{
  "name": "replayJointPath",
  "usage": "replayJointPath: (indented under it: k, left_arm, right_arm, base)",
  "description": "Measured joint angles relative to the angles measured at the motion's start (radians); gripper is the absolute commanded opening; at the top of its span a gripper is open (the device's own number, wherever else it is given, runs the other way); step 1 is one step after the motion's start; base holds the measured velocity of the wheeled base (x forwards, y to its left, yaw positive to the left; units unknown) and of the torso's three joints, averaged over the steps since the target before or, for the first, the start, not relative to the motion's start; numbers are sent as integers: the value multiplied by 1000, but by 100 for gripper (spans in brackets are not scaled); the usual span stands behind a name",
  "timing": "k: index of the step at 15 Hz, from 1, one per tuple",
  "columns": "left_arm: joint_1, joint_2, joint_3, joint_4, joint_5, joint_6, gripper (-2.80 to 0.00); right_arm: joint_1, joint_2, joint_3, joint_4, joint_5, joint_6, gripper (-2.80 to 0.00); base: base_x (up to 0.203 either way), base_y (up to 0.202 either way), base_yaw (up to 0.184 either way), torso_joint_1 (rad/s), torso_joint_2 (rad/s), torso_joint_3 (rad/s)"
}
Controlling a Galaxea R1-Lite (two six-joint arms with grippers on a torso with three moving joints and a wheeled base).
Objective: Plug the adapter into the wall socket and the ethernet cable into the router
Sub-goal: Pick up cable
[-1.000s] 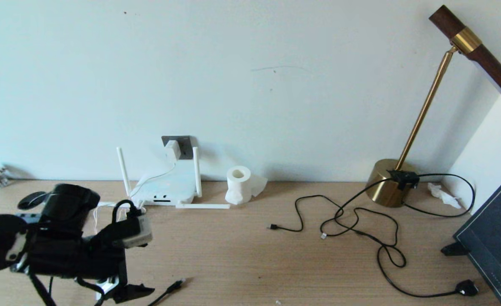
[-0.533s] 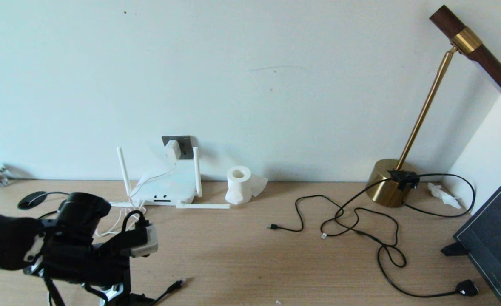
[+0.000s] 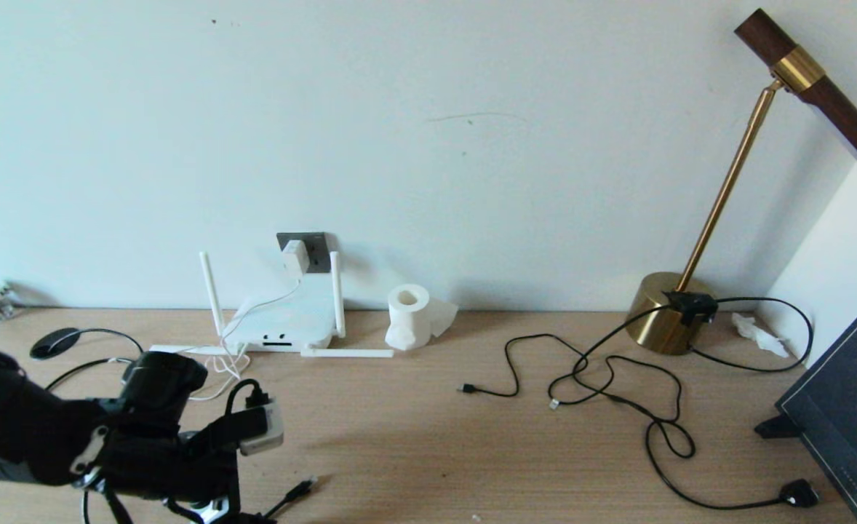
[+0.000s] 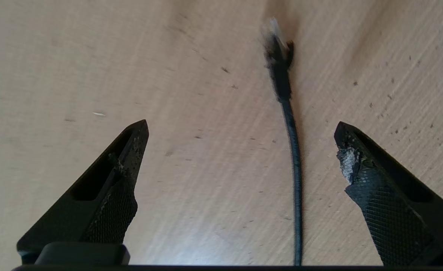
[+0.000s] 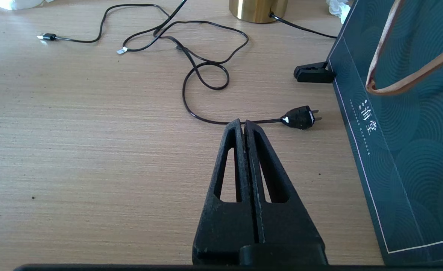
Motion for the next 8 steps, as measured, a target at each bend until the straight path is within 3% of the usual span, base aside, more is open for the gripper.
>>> replayJointPath:
  k: [8]
  left_arm:
    - [-1, 61, 1, -23, 1, -1, 0]
  right_arm:
    - [0, 0, 0, 0, 0, 0, -280]
  base:
    - [0, 0, 0, 0, 0, 0]
